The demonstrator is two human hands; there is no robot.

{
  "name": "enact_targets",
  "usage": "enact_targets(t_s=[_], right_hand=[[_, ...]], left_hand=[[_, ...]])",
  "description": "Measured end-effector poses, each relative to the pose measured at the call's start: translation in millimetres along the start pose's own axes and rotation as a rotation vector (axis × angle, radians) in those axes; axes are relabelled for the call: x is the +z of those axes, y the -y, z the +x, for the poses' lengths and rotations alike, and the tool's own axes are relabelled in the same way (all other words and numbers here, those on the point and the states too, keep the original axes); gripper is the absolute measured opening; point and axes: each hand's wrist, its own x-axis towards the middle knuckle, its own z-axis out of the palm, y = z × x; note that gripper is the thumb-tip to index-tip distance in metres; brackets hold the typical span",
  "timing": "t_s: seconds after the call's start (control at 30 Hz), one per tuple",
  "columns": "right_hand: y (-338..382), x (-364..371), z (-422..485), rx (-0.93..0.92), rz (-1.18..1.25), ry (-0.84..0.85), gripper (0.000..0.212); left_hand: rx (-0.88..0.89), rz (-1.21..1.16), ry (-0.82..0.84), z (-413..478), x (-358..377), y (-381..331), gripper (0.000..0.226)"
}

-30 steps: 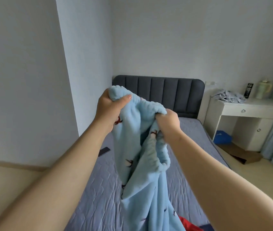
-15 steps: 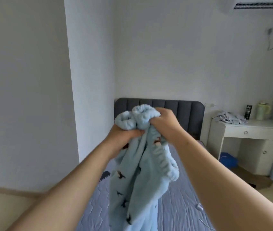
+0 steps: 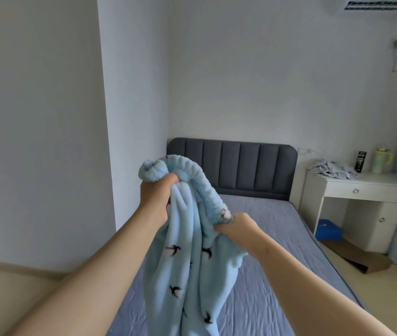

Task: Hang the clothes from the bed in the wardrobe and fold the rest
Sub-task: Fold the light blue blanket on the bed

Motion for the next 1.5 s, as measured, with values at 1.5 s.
enact_targets(t_s=[1.5], right_hand=[[-98,-12,-18,0.287,0.375,-0.181,0.021]], left_hand=[[-0.063,1.016,0.694,29,-105,105,0.028]])
